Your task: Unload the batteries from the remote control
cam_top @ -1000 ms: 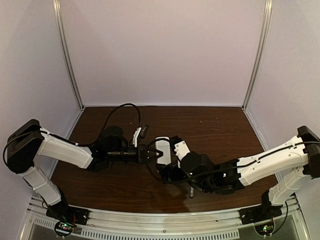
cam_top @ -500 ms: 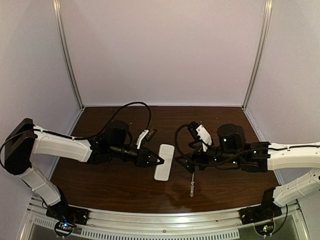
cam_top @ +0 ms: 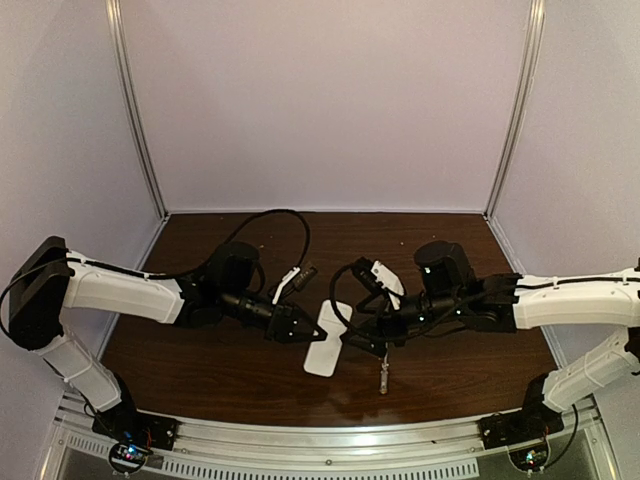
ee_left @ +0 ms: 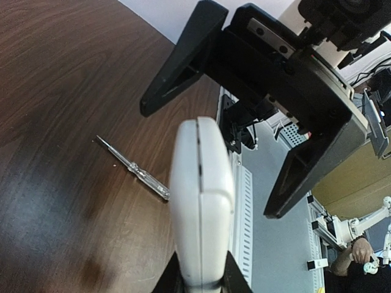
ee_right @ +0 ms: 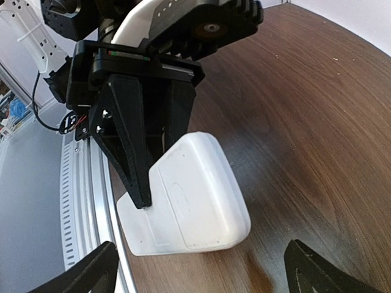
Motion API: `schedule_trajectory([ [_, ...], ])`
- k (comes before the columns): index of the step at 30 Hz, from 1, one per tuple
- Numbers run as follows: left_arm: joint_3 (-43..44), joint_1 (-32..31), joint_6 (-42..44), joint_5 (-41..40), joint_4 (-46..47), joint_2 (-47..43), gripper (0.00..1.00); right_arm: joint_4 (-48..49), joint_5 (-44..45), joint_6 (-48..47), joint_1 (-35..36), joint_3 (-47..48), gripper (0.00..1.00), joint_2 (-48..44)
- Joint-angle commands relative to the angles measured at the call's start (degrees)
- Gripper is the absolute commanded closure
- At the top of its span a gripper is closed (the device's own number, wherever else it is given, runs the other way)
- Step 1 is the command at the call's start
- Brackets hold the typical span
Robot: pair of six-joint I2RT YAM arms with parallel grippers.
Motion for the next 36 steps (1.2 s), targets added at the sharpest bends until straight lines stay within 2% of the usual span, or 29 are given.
schedule_trajectory([
  [1,1.75,0.17,1.2,3.55,2.16,-1.31,1.0,0.05,-7.37,-1.6,-1.63,2.9,0.08,2.68],
  [9,2.06,0.12,1.54,6.12,2.73,-0.67,1.0,0.4,-15.44,-2.87,-3.9,5.02,0.14,7.26],
  [15,2.33,0.15,1.72,6.8,2.65,-0.6,1.0,3.76,-21.57,-3.01,-4.83,5.71,0.27,9.3],
  [23,2.59,0.15,1.99,7.41,2.56,0.12,1.0,5.49,-24.65,-2.58,-5.14,5.56,0.38,9.77],
  [36,2.98,0.2,2.26,7.94,2.48,0.73,1.0,7.05,-26.37,-1.55,-5.16,5.33,0.66,11.16],
])
